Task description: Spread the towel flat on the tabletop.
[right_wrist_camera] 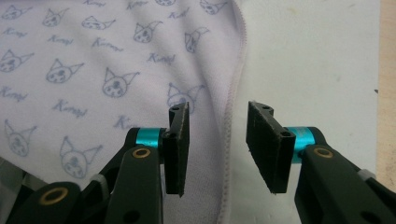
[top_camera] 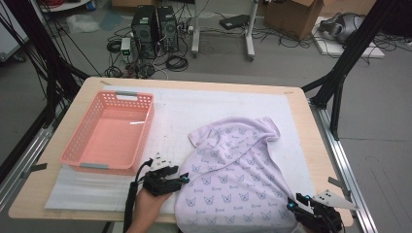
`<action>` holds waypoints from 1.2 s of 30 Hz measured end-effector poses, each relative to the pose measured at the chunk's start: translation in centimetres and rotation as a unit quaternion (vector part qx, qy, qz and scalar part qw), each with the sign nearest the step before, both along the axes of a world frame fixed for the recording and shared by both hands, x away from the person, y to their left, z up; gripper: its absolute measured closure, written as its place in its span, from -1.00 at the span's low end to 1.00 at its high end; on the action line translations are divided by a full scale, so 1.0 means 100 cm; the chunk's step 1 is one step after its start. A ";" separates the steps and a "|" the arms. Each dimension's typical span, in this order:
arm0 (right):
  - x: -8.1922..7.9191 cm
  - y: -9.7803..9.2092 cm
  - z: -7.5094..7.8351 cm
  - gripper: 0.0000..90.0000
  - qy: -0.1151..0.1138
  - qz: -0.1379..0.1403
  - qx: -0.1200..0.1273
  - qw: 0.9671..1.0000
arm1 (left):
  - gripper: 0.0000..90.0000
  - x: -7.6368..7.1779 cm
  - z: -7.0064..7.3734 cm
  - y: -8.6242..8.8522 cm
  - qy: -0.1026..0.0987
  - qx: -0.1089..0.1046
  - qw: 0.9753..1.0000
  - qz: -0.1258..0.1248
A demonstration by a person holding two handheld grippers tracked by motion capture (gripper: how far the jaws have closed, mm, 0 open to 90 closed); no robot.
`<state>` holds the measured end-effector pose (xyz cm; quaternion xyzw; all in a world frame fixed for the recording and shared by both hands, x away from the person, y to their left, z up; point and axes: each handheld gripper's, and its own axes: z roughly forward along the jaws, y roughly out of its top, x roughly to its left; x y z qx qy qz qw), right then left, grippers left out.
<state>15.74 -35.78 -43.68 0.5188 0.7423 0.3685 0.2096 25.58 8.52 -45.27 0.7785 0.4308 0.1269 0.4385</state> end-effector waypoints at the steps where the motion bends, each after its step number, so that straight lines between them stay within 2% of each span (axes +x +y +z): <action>1: 0.000 0.000 -0.001 0.29 0.000 0.000 0.000 1.000 | 0.14 -0.002 0.001 -0.004 -0.009 0.016 1.000 -0.001; 2: 0.001 0.000 -0.002 0.28 0.000 0.000 0.001 1.000 | 0.33 -0.004 0.001 -0.006 -0.019 0.035 0.999 0.002; 3: 0.001 0.000 -0.002 0.27 0.002 0.001 0.000 1.000 | 0.62 -0.005 0.002 -0.005 -0.020 0.041 0.999 0.004; 4: 0.001 0.000 -0.003 0.27 0.005 0.001 0.002 1.000 | 0.92 -0.006 0.002 -0.003 -0.006 0.031 0.999 0.010; 7: 0.002 0.000 -0.004 0.29 0.003 0.007 0.001 1.000 | 0.94 -0.016 0.003 0.005 -0.009 0.032 0.999 0.010; 14: 0.004 0.003 -0.003 0.33 -0.003 0.018 0.009 1.000 | 0.95 -0.045 0.001 0.047 -0.007 -0.008 1.000 0.028; 15: 0.004 0.005 -0.002 0.33 -0.004 0.019 0.008 1.000 | 0.94 -0.047 0.001 0.050 -0.007 -0.015 0.999 0.031; 19: 0.012 0.014 -0.004 0.29 -0.002 0.027 0.003 1.000 | 0.93 -0.049 0.004 0.048 -0.022 -0.010 0.999 0.029; 21: 0.017 0.020 -0.007 0.31 0.007 0.027 -0.012 1.000 | 0.87 -0.049 0.002 0.045 -0.020 -0.006 0.999 0.027; 22: 0.020 0.021 -0.009 0.35 0.010 0.029 -0.023 0.999 | 0.78 -0.049 0.001 0.045 -0.018 -0.003 1.000 0.024; 24: 0.022 0.020 -0.010 0.52 0.012 0.027 -0.017 0.999 | 0.59 -0.048 0.000 0.046 -0.013 -0.009 0.999 0.032; 26: 0.021 0.015 -0.010 0.87 0.020 0.035 -0.007 0.999 | 0.27 -0.046 -0.001 0.048 -0.012 -0.012 0.999 0.041; 28: 0.016 0.010 -0.006 0.92 0.032 0.035 -0.019 0.999 | 0.20 -0.045 -0.001 0.050 -0.008 -0.023 0.999 0.040; 31: 0.004 0.003 -0.003 0.93 0.039 0.027 -0.045 0.998 | 0.16 -0.045 -0.001 0.049 -0.014 -0.034 0.999 0.029; 34: -0.005 -0.005 0.000 0.91 0.064 0.024 -0.035 0.997 | 0.13 -0.042 -0.001 0.047 -0.019 -0.044 0.999 0.016; 35: -0.006 -0.006 0.001 0.86 0.065 0.028 -0.043 0.997 | 0.12 -0.041 -0.001 0.046 -0.021 -0.047 0.999 0.014; 36: -0.007 -0.006 0.002 0.69 0.062 0.026 -0.047 0.997 | 0.10 -0.040 -0.002 0.046 -0.023 -0.051 0.998 0.009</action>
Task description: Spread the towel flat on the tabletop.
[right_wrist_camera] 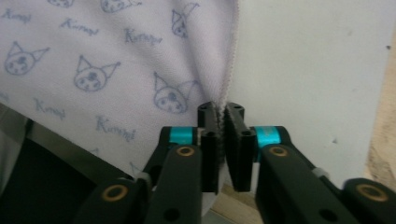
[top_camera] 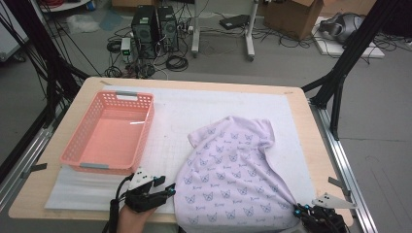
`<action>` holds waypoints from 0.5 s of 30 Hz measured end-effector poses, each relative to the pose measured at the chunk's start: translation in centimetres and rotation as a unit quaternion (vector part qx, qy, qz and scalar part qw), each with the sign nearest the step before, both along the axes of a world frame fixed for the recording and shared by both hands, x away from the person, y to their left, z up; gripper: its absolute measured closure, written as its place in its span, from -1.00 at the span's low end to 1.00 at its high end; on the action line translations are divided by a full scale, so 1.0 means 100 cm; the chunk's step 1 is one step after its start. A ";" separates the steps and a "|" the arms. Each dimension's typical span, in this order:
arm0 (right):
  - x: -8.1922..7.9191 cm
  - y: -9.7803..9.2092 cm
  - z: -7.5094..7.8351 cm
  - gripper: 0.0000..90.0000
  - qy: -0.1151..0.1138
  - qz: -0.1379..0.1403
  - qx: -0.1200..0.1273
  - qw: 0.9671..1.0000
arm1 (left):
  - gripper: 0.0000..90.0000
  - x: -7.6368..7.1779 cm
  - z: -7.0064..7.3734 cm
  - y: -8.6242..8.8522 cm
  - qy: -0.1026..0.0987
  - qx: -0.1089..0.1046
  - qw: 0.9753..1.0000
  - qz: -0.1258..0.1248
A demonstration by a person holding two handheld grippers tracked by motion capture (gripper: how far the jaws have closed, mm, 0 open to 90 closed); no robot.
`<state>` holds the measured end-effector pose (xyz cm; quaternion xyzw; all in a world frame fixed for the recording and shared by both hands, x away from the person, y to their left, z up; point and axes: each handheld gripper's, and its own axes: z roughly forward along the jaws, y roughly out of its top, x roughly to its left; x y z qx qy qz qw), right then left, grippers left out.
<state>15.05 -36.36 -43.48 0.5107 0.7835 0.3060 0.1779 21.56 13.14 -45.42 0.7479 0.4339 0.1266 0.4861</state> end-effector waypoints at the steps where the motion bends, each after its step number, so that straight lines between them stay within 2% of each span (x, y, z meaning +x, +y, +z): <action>1: 0.000 0.000 0.000 0.46 -0.009 -0.004 0.005 1.000 | 0.07 0.001 -0.001 0.000 -0.001 -0.004 1.000 -0.003; 2: 0.000 0.000 0.000 0.27 -0.019 -0.009 0.015 1.000 | 0.03 0.002 -0.002 0.000 -0.002 -0.016 1.000 -0.011; 3: 0.001 0.000 0.000 0.12 -0.032 -0.018 0.037 0.999 | 0.00 0.004 -0.002 0.001 -0.001 -0.024 1.000 -0.013; 5: 0.004 0.001 -0.002 0.05 -0.048 -0.018 0.066 0.996 | -0.01 0.006 -0.002 0.002 0.002 -0.035 0.999 -0.008; 6: 0.006 0.002 -0.003 0.02 -0.054 -0.015 0.067 0.996 | -0.01 0.006 -0.002 0.004 0.002 -0.039 0.999 -0.007; 9: 0.016 0.009 -0.004 0.00 -0.068 -0.009 0.064 0.996 | -0.01 0.007 -0.001 0.005 0.001 -0.041 0.999 -0.003; 11: 0.022 0.014 -0.004 0.00 -0.070 -0.007 0.059 0.996 | -0.01 0.007 -0.001 0.006 0.003 -0.042 0.999 -0.002; 13: 0.027 0.020 -0.007 0.03 -0.068 -0.013 0.037 0.997 | -0.02 0.007 -0.002 0.006 0.007 -0.046 0.999 -0.003; 15: 0.032 0.026 -0.011 0.20 -0.058 -0.018 0.014 0.998 | -0.02 0.006 -0.003 0.007 0.008 -0.045 0.999 -0.001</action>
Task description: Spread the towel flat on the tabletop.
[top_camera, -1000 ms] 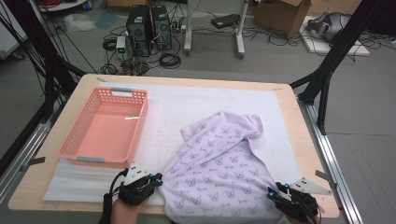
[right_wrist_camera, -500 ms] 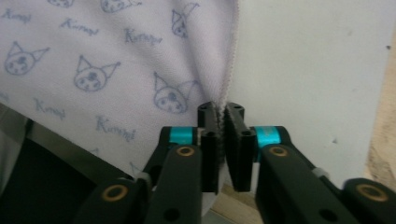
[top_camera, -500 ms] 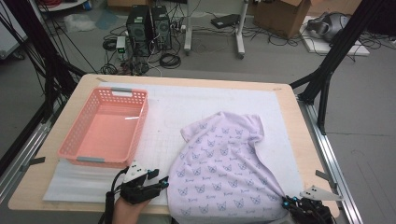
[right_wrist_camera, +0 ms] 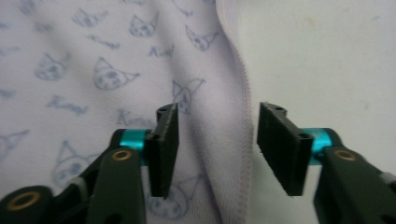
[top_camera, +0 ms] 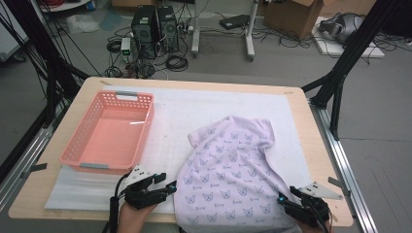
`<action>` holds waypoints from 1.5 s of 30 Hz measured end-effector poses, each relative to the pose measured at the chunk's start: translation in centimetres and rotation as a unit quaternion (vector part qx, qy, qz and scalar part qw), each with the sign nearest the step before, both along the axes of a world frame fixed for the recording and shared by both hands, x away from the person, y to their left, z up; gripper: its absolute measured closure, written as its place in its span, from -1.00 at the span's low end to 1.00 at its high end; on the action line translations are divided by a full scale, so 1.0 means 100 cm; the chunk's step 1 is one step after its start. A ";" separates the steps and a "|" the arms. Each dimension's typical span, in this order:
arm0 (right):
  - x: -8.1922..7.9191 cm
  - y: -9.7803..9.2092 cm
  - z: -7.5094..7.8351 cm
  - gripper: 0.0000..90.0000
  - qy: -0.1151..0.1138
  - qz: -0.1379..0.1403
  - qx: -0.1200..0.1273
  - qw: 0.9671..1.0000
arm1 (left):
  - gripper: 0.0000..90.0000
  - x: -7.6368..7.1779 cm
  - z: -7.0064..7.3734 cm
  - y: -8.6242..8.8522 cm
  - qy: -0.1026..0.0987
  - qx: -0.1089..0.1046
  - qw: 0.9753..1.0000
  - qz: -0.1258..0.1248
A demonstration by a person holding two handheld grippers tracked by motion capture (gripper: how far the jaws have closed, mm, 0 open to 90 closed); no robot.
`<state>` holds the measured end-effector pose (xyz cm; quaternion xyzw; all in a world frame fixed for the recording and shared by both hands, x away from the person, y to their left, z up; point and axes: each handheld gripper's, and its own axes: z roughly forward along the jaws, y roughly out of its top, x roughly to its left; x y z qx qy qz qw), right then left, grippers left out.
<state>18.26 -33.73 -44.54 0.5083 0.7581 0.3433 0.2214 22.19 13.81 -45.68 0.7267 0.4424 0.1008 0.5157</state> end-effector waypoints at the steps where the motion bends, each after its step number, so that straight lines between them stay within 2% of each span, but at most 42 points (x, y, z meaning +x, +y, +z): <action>1: 0.002 0.002 -0.002 0.27 0.002 0.005 -0.009 1.000 | -0.02 -0.001 0.000 0.000 0.001 0.000 1.000 0.002; 2: 0.003 0.001 -0.001 0.54 0.002 0.010 -0.004 1.000 | -0.02 -0.002 0.000 0.001 0.001 0.001 1.000 0.002; 3: 0.003 0.000 0.000 0.67 0.007 0.014 -0.003 1.000 | -0.02 -0.003 0.000 0.002 0.001 0.003 1.000 0.001; 4: 0.002 -0.001 0.001 0.82 0.007 0.014 -0.015 1.000 | -0.02 -0.004 0.000 0.002 0.002 0.004 1.000 0.002; 6: -0.001 -0.006 0.005 0.85 0.021 0.012 -0.028 0.999 | -0.02 -0.004 0.000 0.004 0.001 0.003 1.000 0.002; 8: -0.008 -0.012 0.007 0.85 0.031 0.003 -0.038 0.999 | -0.02 -0.002 0.000 0.006 0.002 -0.001 1.000 0.004; 10: -0.013 -0.018 0.009 0.73 0.045 -0.003 -0.030 0.999 | -0.02 0.001 -0.001 0.006 0.007 -0.008 1.000 0.004; 12: -0.013 -0.023 0.009 0.39 0.034 -0.023 -0.023 0.999 | -0.02 0.003 0.000 0.004 0.007 -0.007 1.000 0.002; 15: -0.005 -0.024 0.008 0.23 0.014 -0.024 0.015 0.999 | -0.01 0.006 0.000 0.000 0.007 -0.001 1.000 -0.005; 18: 0.006 -0.018 0.008 0.23 -0.002 -0.016 0.026 1.000 | -0.01 0.010 0.002 -0.002 0.002 -0.003 1.000 -0.006; 19: 0.010 -0.016 0.008 0.23 -0.006 -0.009 0.022 1.000 | 0.00 0.012 0.003 -0.003 0.001 -0.003 1.000 -0.007; 22: 0.018 -0.011 0.008 0.23 -0.008 0.004 0.019 1.000 | 0.01 0.019 0.005 -0.006 -0.002 -0.004 1.000 -0.016; 27: 0.033 -0.013 0.008 0.23 -0.011 0.006 0.028 1.000 | 0.02 0.036 0.007 -0.013 -0.001 -0.004 1.000 -0.026; 32: 0.052 -0.011 0.002 0.23 -0.003 0.028 0.035 0.999 | 0.02 0.054 0.006 -0.022 -0.002 -0.004 1.000 -0.029; 33: 0.057 -0.009 0.000 0.25 0.002 0.035 0.038 0.999 | 0.02 0.057 0.006 -0.023 -0.003 -0.003 1.000 -0.029; 35: 0.066 -0.003 -0.003 0.33 0.009 0.045 0.027 0.999 | 0.01 0.061 0.006 -0.025 -0.004 -0.002 1.000 -0.029; 37: 0.071 -0.004 -0.002 0.54 0.009 0.044 0.018 0.999 | 0.01 0.065 0.006 -0.026 -0.008 0.000 1.000 -0.024; 39: 0.070 -0.010 0.001 0.89 0.016 0.041 0.006 0.999 | 0.01 0.069 0.005 -0.026 -0.003 0.001 1.000 -0.020; 40: 0.067 -0.015 0.002 0.92 0.021 0.032 0.003 0.999 | 0.01 0.071 0.005 -0.027 0.000 0.003 1.000 -0.021; 43: 0.056 -0.031 0.004 0.92 0.028 0.015 -0.001 1.000 | 0.01 0.074 0.005 -0.030 0.002 0.007 1.000 -0.024; 45: 0.049 -0.040 0.002 0.66 0.027 0.011 0.026 0.999 | 0.02 0.077 0.005 -0.033 0.004 0.011 0.999 -0.037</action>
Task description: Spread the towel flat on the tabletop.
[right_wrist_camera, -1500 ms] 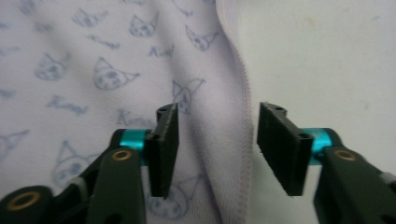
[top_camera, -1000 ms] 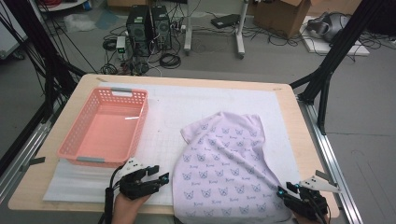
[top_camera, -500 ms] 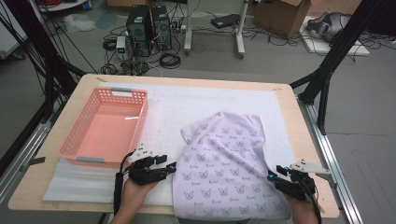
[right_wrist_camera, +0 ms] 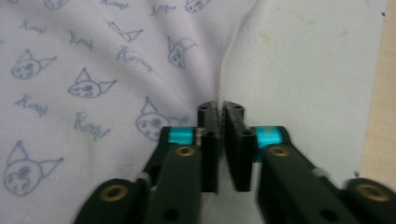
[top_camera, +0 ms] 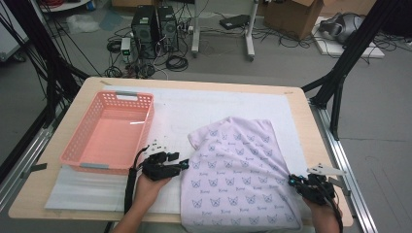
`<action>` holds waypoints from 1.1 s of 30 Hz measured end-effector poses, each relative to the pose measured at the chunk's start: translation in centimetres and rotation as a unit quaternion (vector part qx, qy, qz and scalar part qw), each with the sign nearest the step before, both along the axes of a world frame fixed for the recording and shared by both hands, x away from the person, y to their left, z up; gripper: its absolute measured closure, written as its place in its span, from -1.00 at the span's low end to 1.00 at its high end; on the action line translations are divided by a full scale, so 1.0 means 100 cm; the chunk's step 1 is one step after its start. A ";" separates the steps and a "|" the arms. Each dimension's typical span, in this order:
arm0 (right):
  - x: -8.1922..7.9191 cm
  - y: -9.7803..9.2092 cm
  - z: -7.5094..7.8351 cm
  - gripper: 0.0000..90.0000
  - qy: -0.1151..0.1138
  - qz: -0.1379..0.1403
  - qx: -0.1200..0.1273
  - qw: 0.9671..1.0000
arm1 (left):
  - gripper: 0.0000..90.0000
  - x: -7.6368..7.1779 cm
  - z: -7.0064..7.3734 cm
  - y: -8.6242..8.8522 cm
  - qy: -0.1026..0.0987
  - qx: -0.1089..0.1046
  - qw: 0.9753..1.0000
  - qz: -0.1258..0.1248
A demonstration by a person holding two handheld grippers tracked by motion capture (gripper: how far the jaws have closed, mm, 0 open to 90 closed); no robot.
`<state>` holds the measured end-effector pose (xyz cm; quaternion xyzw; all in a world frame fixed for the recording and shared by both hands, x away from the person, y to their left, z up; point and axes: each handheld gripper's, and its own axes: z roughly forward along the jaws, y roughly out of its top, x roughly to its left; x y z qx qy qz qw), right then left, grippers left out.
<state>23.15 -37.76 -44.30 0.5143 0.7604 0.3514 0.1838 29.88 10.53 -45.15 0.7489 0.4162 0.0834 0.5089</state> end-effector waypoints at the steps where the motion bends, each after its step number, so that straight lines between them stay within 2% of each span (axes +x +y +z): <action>1: -0.002 -0.004 -0.001 0.61 -0.002 -0.005 0.018 1.000 | 0.02 0.001 0.001 -0.002 0.000 0.001 1.000 -0.004; 3: -0.004 -0.009 -0.001 0.51 -0.015 -0.009 0.045 0.999 | 0.01 0.004 0.003 -0.005 -0.003 0.004 1.000 -0.003; 4: -0.005 -0.009 0.001 0.48 -0.022 -0.012 0.050 0.998 | 0.01 0.006 0.003 -0.006 -0.010 -0.003 1.000 0.003; 5: -0.005 -0.008 0.002 0.46 -0.026 -0.014 0.049 0.998 | 0.02 0.008 0.003 -0.006 -0.008 -0.009 1.000 0.007; 8: -0.006 -0.005 0.004 0.45 -0.031 -0.008 0.041 0.999 | 0.01 0.019 0.004 -0.010 0.003 0.015 1.000 0.016; 11: -0.005 -0.002 0.003 0.45 -0.029 -0.007 0.041 0.999 | 0.03 0.031 0.003 -0.018 0.003 0.004 1.000 0.030; 12: -0.004 -0.002 0.003 0.45 -0.029 -0.005 0.040 0.999 | 0.05 0.035 0.002 -0.020 0.014 0.016 0.999 0.031; 13: -0.004 -0.002 0.003 0.45 -0.028 -0.004 0.041 0.999 | 0.06 0.040 0.002 -0.025 0.023 0.036 0.999 0.031; 14: -0.004 -0.001 0.002 0.45 -0.026 -0.003 0.042 0.999 | 0.08 0.045 0.002 -0.029 0.022 0.047 0.998 0.032; 16: -0.002 0.001 0.001 0.45 -0.025 0.001 0.038 0.999 | 0.12 0.053 0.003 -0.037 0.024 0.048 0.998 0.035; 17: -0.002 0.002 0.001 0.45 -0.025 0.002 0.038 0.999 | 0.11 0.057 0.004 -0.041 0.028 0.056 0.997 0.036; 21: -0.001 0.004 0.001 0.45 -0.026 0.009 0.036 0.999 | 0.10 0.069 0.002 -0.054 0.030 0.067 0.996 0.047; 23: -0.001 0.004 0.002 0.44 -0.028 0.011 0.037 0.999 | 0.11 0.071 0.001 -0.060 0.026 0.076 0.995 0.052; 25: -0.001 0.004 0.002 0.44 -0.027 0.010 0.039 0.999 | 0.12 0.071 0.002 -0.068 0.016 0.096 0.994 0.055; 27: 0.000 0.004 0.001 0.44 -0.028 0.012 0.039 0.999 | 0.33 0.068 0.002 -0.076 -0.016 0.147 0.987 0.057; 28: 0.000 0.004 0.001 0.44 -0.027 0.013 0.038 0.999 | 0.45 0.068 0.003 -0.077 -0.017 0.146 0.988 0.055; 30: 0.001 0.006 0.002 0.44 -0.028 0.016 0.038 0.999 | 0.81 0.072 0.003 -0.074 -0.006 0.131 0.990 0.061; 31: 0.001 0.006 0.002 0.44 -0.027 0.016 0.038 0.999 | 0.83 0.074 0.004 -0.070 -0.007 0.132 0.988 0.077; 32: 0.000 0.007 0.002 0.43 -0.027 0.017 0.037 0.999 | 0.84 0.076 0.005 -0.064 -0.015 0.137 0.986 0.095; 33: 0.000 0.007 0.002 0.44 -0.025 0.017 0.038 0.999 | 0.84 0.080 0.005 -0.056 -0.016 0.129 0.985 0.113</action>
